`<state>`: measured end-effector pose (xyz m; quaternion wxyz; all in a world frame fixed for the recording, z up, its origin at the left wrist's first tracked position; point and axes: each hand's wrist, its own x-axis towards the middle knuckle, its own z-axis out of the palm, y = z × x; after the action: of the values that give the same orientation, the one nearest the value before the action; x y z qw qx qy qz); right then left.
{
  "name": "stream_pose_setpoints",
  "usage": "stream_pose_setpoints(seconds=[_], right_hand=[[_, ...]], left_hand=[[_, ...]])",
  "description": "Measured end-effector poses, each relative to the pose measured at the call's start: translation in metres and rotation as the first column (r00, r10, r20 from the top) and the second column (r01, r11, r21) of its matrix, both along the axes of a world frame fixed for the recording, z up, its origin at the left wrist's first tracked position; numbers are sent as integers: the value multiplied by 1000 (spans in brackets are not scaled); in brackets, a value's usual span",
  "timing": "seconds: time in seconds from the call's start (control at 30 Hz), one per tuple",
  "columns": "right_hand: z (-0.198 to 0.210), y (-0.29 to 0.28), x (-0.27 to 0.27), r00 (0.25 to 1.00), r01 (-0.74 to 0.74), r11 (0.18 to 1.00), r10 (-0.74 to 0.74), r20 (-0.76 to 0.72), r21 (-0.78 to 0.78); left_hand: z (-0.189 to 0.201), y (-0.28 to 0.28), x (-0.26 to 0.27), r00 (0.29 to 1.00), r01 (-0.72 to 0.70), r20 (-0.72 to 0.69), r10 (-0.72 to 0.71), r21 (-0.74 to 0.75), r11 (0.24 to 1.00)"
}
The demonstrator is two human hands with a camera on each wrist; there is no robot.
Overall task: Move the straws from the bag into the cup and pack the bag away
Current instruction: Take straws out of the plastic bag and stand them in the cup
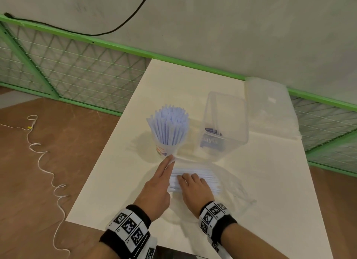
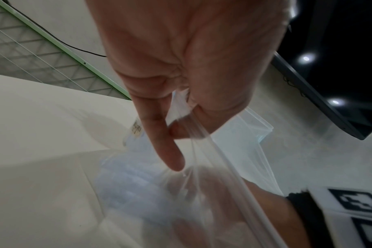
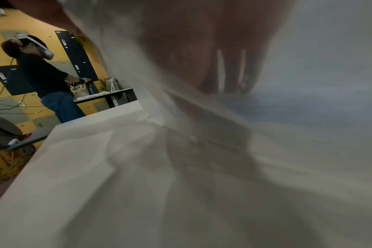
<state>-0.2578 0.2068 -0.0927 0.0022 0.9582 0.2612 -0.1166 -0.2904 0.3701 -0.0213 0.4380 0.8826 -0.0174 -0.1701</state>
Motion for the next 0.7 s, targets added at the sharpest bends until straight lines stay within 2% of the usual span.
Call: stream_pose_setpoints(seconds=[0.37, 0.53, 0.7], right_hand=[[-1, 6, 5, 1000, 27, 998, -27, 7, -52], [8, 10, 9, 995, 24, 996, -33, -99, -84], [12, 14, 14, 992, 6, 990, -24, -126, -140]], left_hand=[[2, 2, -3, 1000, -15, 6, 15, 11, 1000], [2, 2, -2, 1000, -12, 3, 12, 21, 1000], [2, 3, -2, 1000, -12, 7, 12, 22, 1000]])
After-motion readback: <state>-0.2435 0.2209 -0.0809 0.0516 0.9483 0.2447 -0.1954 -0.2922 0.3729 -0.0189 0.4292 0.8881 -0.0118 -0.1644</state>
